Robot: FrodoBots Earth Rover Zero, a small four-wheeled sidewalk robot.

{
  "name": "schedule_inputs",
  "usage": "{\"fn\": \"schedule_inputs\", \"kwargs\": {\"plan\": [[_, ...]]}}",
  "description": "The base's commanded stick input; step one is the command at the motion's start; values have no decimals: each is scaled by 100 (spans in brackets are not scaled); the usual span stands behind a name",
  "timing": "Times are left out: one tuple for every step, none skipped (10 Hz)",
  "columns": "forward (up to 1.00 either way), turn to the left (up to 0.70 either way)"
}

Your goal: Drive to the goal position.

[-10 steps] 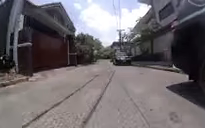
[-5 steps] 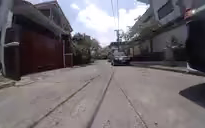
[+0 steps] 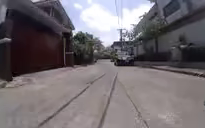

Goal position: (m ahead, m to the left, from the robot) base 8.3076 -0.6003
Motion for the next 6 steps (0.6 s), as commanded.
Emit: {"fn": "schedule_inputs", "kwargs": {"plan": [[100,-32],[100,-38],[100,-39],[100,-39],[100,-20],[100,-10]]}}
